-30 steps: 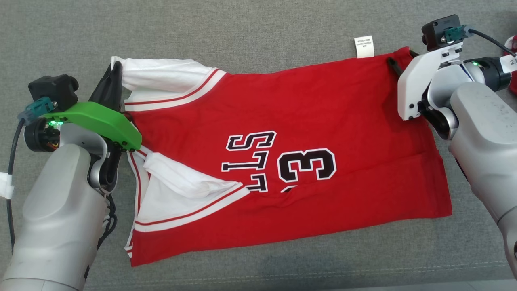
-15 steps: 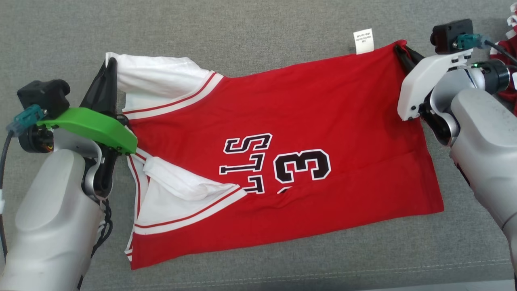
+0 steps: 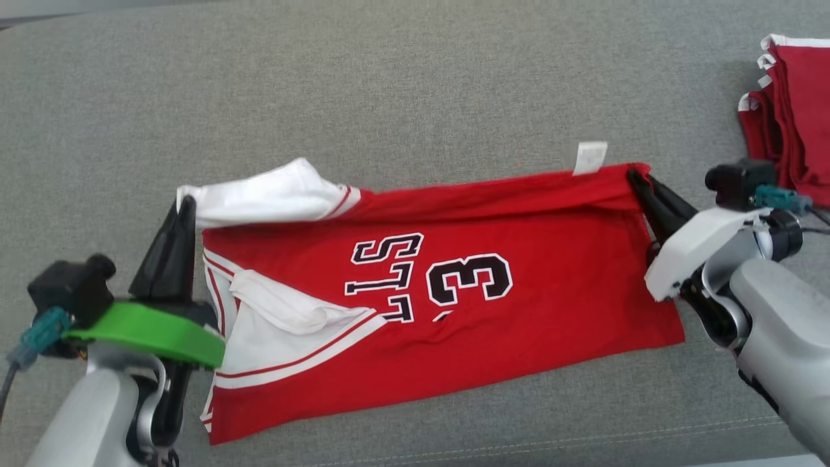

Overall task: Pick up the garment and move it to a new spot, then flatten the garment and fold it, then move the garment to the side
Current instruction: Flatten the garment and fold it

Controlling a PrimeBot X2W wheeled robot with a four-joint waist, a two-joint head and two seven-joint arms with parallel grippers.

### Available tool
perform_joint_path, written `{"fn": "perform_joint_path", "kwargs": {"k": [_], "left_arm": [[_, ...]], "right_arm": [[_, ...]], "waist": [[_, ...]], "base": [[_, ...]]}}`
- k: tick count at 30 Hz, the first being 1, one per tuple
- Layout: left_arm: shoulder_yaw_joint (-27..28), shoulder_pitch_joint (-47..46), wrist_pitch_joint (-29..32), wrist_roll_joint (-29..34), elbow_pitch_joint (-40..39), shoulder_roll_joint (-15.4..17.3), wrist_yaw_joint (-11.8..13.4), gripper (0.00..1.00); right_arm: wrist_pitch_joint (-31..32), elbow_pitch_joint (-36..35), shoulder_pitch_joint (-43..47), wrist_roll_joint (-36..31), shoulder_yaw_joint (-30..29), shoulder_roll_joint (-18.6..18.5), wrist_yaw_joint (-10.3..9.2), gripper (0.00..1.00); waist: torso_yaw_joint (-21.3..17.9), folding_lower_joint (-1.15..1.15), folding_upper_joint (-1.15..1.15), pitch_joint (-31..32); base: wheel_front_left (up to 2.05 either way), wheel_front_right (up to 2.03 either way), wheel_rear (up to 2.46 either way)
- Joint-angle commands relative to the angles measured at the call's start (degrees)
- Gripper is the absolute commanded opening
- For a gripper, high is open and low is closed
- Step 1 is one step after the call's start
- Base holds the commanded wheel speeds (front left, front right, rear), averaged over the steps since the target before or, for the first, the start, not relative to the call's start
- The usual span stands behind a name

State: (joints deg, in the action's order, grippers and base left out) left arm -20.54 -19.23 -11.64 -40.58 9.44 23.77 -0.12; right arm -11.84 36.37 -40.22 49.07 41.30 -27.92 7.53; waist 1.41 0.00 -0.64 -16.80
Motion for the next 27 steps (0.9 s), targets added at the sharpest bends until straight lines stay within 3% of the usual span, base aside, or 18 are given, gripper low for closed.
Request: {"fn": "perform_joint_path", "kwargs": {"k": [1,6,11,25,27], "left_arm": [[0.3,2.6,0.2,-0.7,-1.8,0.6,0.9,0.0],[0.9,13.2,0.4,-1.9,-10.6,1.2,4.7,0.0],[0.4,19.5,0.6,-3.5,-14.2,0.1,6.6,0.0],[-2.6,22.1,0.7,-4.8,-7.6,-2.8,5.8,0.0],[-2.6,22.1,0.6,-5.1,-6.9,-3.0,5.8,0.0]], "right_arm": [[-0.6,-0.7,1.9,0.6,-0.1,-0.4,-0.1,0.0],[-2.0,-3.2,8.0,2.2,-1.8,-1.4,-0.1,0.0],[-2.4,-4.2,12.0,2.2,-3.1,-1.6,-0.1,0.0],[-2.0,-2.2,15.1,-0.4,-2.9,0.1,-0.1,0.0],[-2.1,-1.8,15.0,-0.8,-2.8,0.1,-0.1,0.04]], "waist": [[-0.6,0.0,0.64,1.2],[-0.5,0.0,0.64,2.9],[-0.2,0.0,0.64,4.6],[-0.2,0.0,0.64,5.7],[-0.3,0.0,0.64,5.7]], "base": [[0.0,0.0,0.0],[0.0,0.0,0.0],[0.0,0.0,0.0],[0.0,0.0,0.0],[0.0,0.0,0.0]]}}
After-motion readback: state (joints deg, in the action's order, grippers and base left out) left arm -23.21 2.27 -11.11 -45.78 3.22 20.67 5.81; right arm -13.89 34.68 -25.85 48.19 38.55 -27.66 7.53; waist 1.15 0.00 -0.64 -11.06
